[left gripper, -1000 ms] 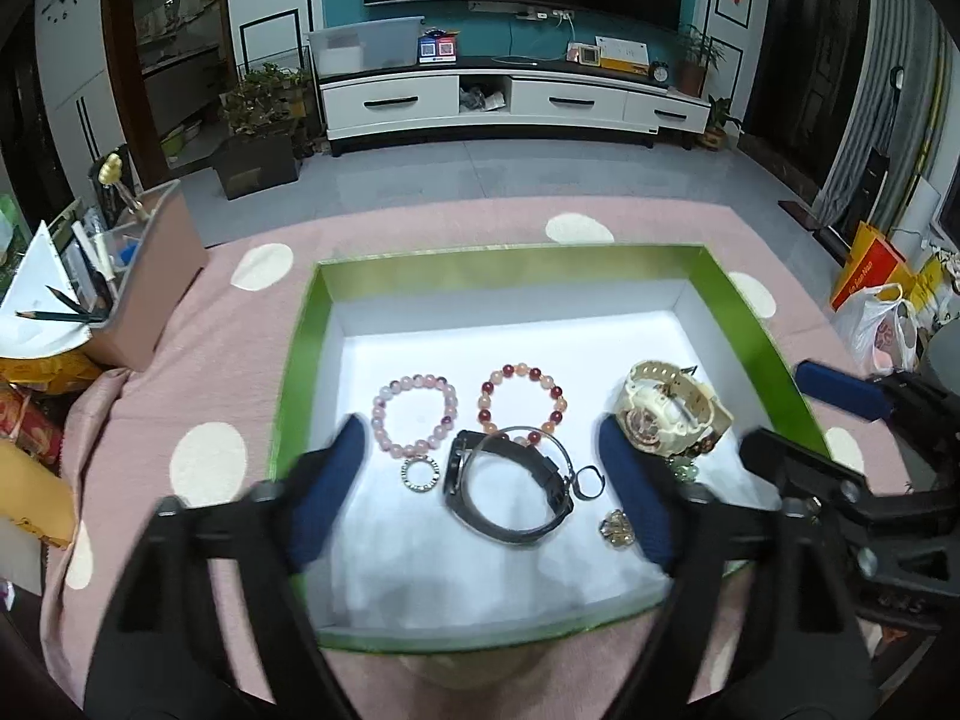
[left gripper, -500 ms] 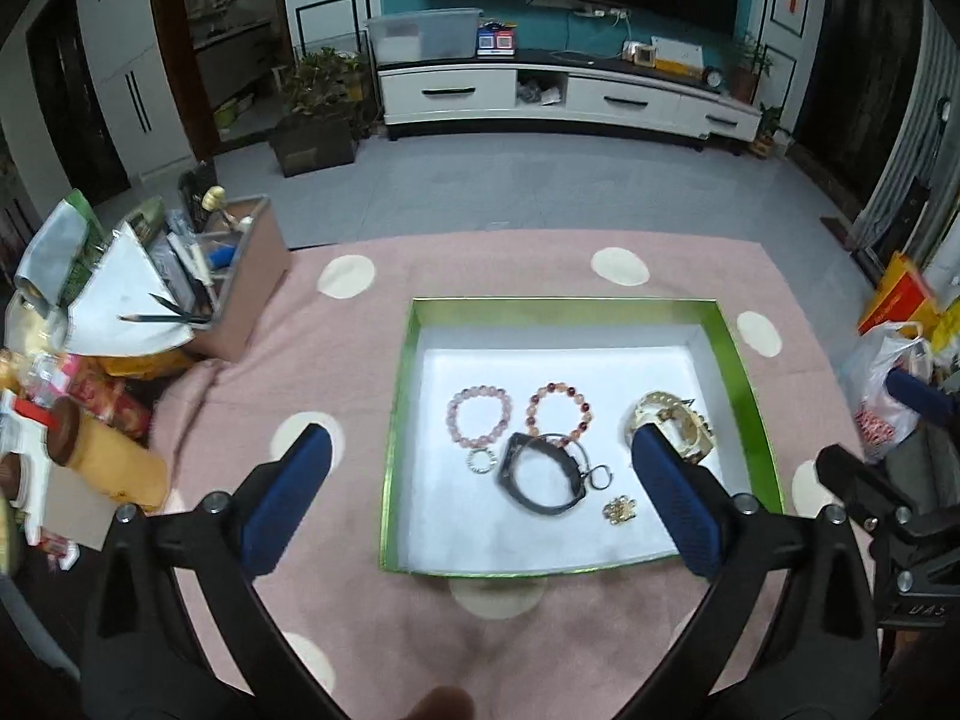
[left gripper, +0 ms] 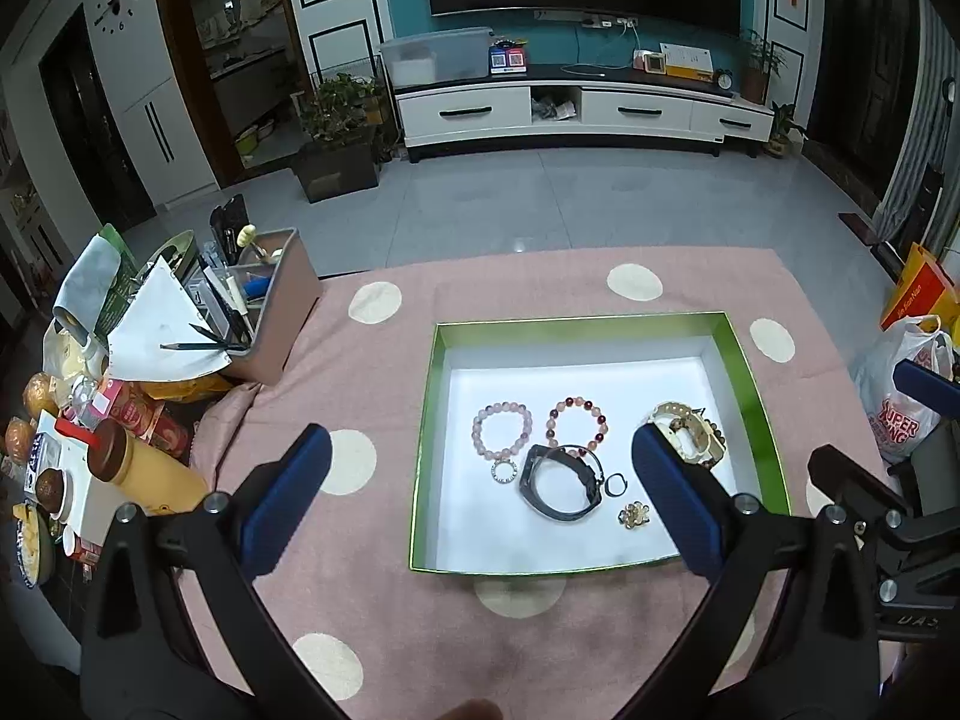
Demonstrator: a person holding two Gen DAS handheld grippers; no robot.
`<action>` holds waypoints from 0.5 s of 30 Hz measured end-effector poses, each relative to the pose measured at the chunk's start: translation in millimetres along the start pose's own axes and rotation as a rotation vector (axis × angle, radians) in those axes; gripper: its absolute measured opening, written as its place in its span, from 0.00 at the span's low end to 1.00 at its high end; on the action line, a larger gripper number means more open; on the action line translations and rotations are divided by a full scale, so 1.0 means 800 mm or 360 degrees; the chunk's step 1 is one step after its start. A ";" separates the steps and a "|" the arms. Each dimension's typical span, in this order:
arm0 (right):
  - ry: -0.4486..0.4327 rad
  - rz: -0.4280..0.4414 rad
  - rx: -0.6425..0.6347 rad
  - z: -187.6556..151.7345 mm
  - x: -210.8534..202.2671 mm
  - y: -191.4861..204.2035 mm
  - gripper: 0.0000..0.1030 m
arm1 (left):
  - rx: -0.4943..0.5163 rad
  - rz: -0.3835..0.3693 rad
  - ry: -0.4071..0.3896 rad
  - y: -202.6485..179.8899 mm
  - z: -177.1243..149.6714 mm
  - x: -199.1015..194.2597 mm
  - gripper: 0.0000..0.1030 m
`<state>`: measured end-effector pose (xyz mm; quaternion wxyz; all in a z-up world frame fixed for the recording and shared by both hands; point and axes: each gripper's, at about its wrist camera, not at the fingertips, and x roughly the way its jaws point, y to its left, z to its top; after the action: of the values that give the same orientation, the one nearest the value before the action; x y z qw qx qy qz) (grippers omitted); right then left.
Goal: Organize jewelry
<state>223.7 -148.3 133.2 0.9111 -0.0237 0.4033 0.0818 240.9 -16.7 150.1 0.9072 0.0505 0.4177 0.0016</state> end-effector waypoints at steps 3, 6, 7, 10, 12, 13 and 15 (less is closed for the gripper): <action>0.0001 -0.0014 -0.0002 0.000 0.000 0.001 0.99 | -0.0006 -0.0006 -0.0004 0.001 0.001 -0.001 0.98; -0.0002 -0.0028 -0.0011 0.001 0.000 0.002 0.99 | -0.0012 -0.0015 -0.0009 0.002 0.001 -0.002 0.98; -0.0001 -0.0031 -0.0012 0.000 0.001 0.003 0.99 | -0.0015 -0.0016 -0.0010 0.002 0.000 -0.002 0.98; 0.0001 -0.0034 -0.0011 0.000 0.002 0.003 0.99 | -0.0023 -0.0020 -0.0010 0.004 0.000 -0.001 0.98; 0.0005 -0.0033 -0.0016 0.000 0.002 0.003 0.99 | -0.0027 -0.0021 -0.0004 0.005 0.000 0.000 0.98; 0.0006 -0.0034 -0.0017 0.000 0.003 0.004 0.99 | -0.0028 -0.0019 -0.0001 0.006 0.000 0.001 0.98; 0.0010 -0.0034 -0.0021 0.000 0.004 0.005 0.99 | -0.0034 -0.0024 0.0004 0.007 -0.001 0.003 0.98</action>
<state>225.5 -143.8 131.0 0.9104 -0.0342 0.4055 0.0748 242.2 -10.7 148.7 0.9072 0.0377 0.4191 -0.0007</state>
